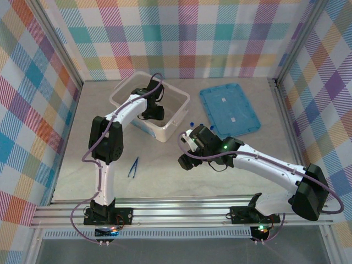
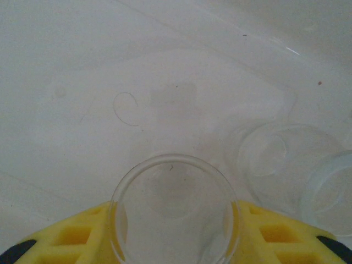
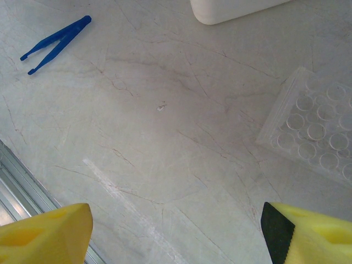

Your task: Organize the chemistry lab equipment

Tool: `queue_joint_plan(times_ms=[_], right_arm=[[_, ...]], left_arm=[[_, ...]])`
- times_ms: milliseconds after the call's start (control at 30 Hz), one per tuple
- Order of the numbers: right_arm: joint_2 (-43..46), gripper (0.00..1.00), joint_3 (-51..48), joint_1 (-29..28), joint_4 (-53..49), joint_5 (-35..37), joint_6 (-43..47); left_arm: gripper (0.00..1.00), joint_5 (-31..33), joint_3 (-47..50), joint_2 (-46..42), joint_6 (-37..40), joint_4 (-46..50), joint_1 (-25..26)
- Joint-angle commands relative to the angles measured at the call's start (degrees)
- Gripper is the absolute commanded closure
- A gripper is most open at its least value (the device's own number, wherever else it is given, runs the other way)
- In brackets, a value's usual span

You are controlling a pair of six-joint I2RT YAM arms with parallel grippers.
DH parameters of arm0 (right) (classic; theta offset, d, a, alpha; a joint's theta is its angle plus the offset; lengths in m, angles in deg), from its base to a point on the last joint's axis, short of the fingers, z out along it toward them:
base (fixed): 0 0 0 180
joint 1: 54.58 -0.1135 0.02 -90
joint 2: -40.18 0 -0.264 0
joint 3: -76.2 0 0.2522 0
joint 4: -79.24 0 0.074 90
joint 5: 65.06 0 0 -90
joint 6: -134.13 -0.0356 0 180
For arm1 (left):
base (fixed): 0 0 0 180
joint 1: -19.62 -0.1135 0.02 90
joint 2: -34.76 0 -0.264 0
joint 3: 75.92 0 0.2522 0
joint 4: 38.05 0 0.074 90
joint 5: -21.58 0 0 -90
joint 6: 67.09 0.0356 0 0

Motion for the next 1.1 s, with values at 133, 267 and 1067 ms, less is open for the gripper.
queue_joint_plan(times_ms=[133, 267, 1067], right_arm=[[0.6, 0.19, 0.5, -0.3, 0.0, 0.8, -0.1], [0.6, 0.19, -0.1, -0.2, 0.3, 0.9, -0.5], [0.9, 0.19, -0.2, -0.2, 0.6, 0.7, -0.7]], left_arm=[[0.49, -0.4, -3.4, 2.0, 0.3, 2.6, -0.6], [0.47, -0.7, -4.1, 2.3, 0.3, 2.7, -0.6], [0.27, -0.6, -7.2, 2.6, 0.3, 5.5, -0.5]])
